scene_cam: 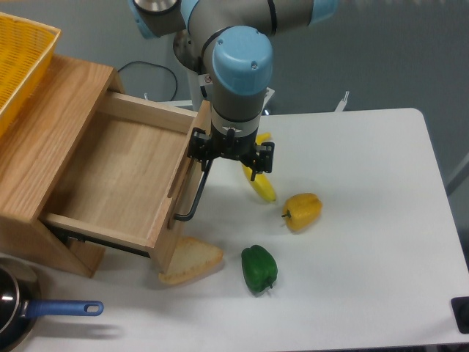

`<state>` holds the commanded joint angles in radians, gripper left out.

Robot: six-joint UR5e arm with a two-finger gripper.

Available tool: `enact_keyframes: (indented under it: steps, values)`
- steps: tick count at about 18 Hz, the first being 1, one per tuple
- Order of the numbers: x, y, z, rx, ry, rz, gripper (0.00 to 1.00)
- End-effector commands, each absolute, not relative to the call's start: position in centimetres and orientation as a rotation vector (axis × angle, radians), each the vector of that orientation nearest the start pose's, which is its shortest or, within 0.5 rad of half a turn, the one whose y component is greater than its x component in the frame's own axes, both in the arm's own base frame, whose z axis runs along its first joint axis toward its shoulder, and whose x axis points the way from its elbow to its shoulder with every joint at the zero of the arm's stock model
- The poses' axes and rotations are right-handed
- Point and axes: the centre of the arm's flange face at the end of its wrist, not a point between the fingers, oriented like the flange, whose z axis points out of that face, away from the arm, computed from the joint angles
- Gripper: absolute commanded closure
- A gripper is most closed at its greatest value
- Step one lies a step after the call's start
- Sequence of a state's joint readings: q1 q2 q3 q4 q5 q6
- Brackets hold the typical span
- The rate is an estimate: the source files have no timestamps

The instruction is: Slide open the top drawer

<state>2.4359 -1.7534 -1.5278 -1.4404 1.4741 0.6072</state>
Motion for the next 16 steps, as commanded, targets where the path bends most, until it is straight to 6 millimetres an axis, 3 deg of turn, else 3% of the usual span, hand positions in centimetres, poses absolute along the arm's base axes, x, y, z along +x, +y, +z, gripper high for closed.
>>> enact_keyframes:
  steps: [16]
  values:
    - [-35.5,46.3,42.9,-3.051,-0.432,-0.121,0.00]
